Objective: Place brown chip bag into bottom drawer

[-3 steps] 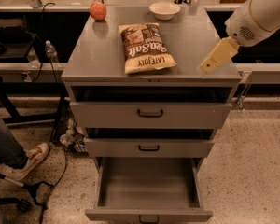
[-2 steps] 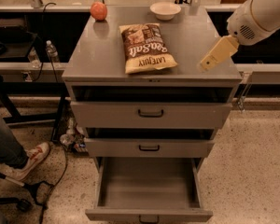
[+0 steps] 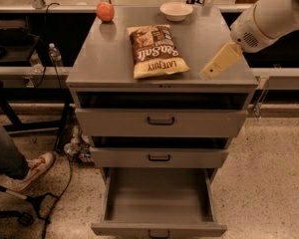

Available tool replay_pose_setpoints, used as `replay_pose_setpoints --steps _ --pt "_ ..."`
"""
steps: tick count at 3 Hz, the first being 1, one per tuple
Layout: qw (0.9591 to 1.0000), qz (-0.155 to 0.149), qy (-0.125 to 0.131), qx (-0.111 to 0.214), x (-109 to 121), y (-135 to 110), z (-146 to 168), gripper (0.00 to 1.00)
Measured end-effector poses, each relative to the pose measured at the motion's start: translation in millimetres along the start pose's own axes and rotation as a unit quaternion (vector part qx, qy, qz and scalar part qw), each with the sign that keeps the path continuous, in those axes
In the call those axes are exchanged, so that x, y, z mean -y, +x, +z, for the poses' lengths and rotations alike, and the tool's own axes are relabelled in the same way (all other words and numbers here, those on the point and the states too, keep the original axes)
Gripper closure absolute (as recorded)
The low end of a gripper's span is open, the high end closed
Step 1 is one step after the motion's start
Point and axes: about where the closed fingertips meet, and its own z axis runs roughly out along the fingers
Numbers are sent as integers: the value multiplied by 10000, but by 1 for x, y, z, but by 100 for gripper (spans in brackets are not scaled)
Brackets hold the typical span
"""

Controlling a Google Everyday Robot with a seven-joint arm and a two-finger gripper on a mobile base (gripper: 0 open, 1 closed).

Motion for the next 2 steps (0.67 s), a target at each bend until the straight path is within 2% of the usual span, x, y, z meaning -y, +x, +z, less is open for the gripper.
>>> replay_pose_setpoints --steps 1,2 --pt "9991 237 -266 246 -12 -22 45 0" --pt "9971 526 -364 407 -21 -39 77 0"
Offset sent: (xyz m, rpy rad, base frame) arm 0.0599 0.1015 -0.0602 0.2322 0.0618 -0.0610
